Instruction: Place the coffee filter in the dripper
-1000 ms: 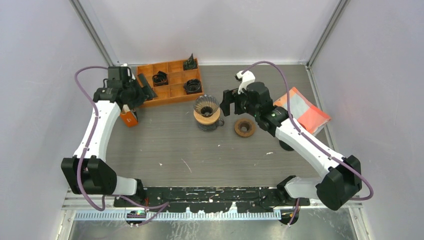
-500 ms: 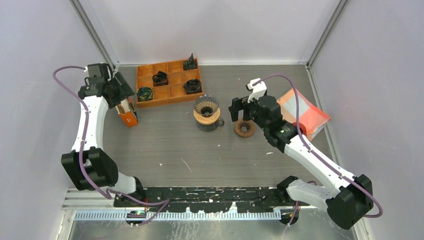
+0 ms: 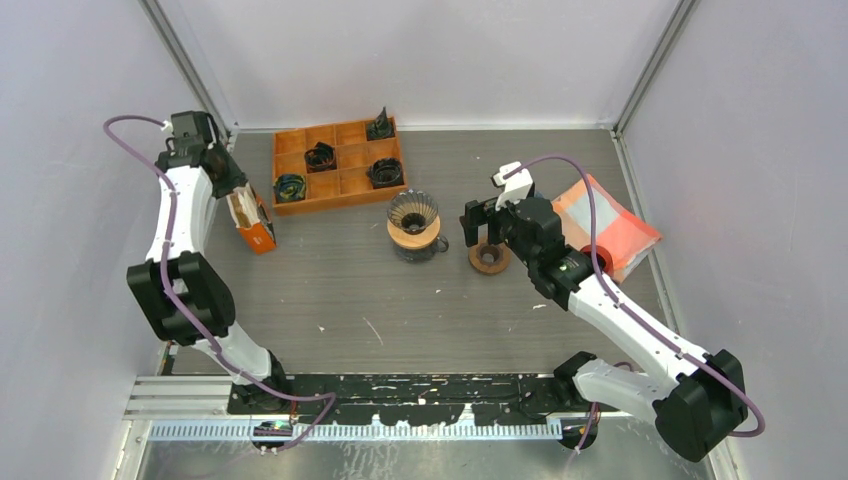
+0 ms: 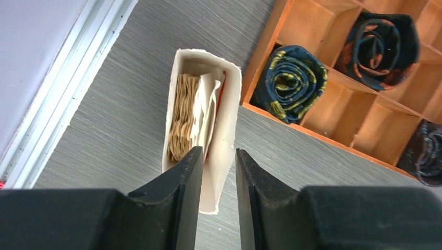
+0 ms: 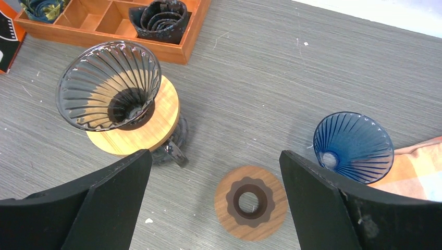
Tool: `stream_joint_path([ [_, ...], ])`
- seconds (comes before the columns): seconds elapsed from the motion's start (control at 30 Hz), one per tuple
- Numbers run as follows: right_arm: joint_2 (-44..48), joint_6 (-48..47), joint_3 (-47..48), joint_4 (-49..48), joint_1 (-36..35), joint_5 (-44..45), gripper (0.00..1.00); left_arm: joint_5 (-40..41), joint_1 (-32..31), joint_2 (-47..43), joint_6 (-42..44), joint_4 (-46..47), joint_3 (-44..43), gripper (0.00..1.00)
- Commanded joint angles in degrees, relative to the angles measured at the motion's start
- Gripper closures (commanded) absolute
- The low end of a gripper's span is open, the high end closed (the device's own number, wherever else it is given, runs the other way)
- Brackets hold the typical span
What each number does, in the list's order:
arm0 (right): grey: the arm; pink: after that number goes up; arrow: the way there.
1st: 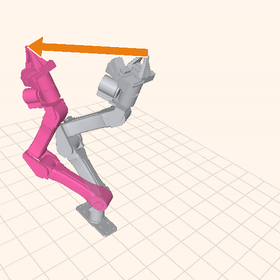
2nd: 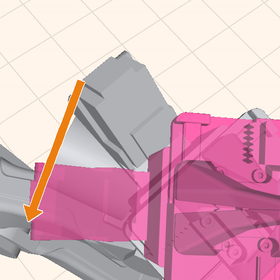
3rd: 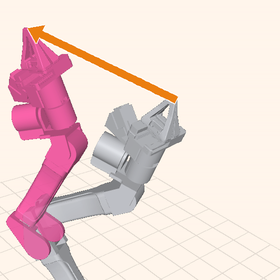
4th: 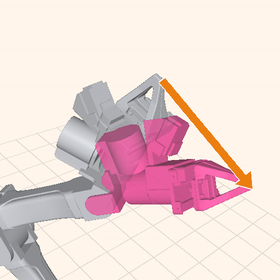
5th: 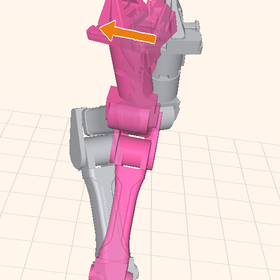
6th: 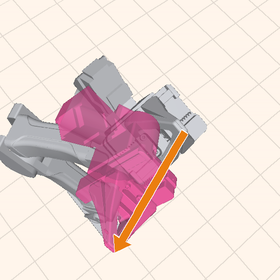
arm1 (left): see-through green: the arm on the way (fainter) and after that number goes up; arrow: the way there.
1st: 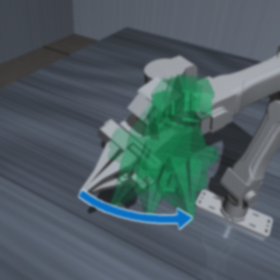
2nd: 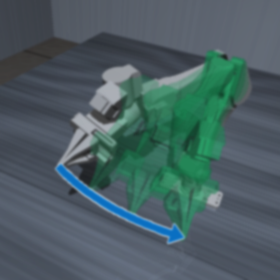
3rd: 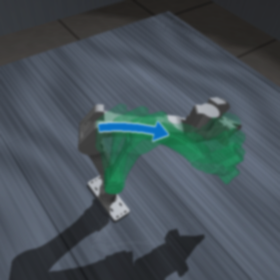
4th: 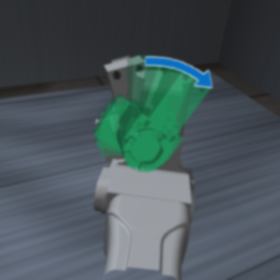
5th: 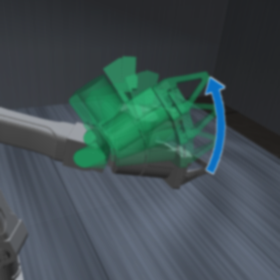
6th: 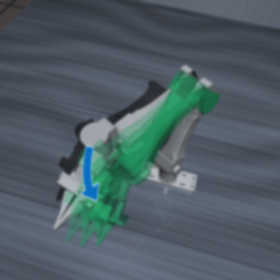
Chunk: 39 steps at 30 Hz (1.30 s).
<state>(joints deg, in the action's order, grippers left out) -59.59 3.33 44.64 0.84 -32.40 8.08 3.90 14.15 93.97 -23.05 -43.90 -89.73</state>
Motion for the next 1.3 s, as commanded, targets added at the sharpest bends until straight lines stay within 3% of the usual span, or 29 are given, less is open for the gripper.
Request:
stream_joint_path([
  [0.0, 1.67, -1.47, 0.12, -4.08, 0.15, 0.87, 0.00, 2.94, 0.35, 2.70, 2.31, 1.58, -3.58, 0.71],
  [0.3, 0.74, -1.84, -0.10, -4.35, 0.16, 0.23, 0.00, 2.90, 0.35, 8.75, 3.85, 0.95, -6.67, 0.81],
  [1.27, -1.62, -2.28, 0.36, -4.08, 0.14, -3.28, 0.00, 1.47, 0.37, 16.39, 4.50, -0.38, -10.12, 0.79],
])
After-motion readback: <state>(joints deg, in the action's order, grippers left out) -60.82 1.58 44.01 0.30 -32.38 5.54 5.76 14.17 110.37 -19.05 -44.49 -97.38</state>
